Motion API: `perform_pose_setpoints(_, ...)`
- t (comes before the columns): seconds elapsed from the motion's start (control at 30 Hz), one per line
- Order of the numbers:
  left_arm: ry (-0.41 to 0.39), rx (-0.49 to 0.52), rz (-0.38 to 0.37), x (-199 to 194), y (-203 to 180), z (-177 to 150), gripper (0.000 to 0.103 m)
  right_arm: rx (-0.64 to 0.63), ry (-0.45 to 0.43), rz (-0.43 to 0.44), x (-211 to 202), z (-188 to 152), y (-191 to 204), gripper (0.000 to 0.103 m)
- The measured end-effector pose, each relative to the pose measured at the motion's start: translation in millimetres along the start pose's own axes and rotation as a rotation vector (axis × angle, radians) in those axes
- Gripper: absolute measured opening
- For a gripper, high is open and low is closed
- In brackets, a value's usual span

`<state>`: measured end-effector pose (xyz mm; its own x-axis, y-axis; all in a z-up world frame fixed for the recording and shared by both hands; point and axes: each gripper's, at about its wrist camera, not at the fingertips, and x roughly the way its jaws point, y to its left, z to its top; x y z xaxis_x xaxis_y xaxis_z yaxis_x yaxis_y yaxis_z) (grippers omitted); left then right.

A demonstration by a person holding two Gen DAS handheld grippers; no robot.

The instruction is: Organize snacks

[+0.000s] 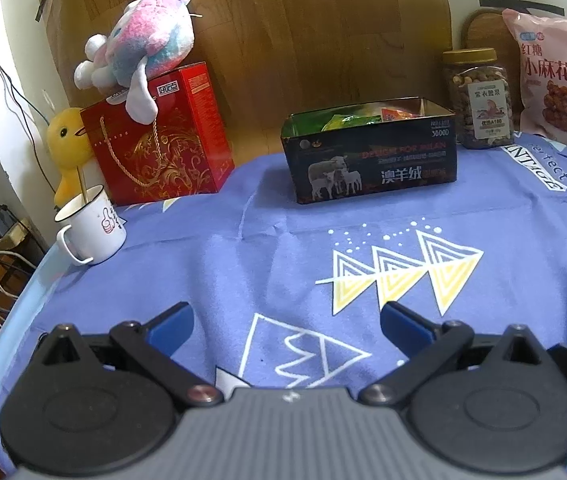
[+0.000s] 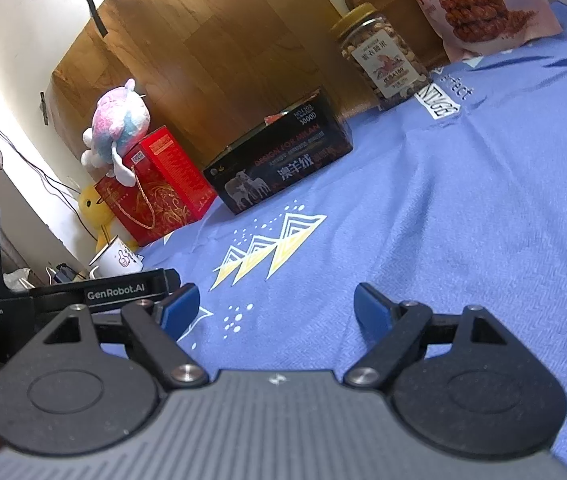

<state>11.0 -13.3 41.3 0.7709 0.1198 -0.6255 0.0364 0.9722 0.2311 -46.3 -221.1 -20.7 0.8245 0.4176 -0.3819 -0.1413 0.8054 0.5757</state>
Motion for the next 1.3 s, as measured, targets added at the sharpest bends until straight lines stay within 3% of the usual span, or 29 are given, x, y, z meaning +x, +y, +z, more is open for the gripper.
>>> perform_pose_setpoints(0.47, -0.003, 0.017, 0.023, 1, 1, 0, 0.103, -0.023, -0.001, -0.007, 2, -1, 7, 0.086)
perform_pose_setpoints(1.3, 0.025, 0.034, -0.029, 6, -4, -7, 0.103, -0.018, -0.001, -0.016, 5, -3, 6, 0.086)
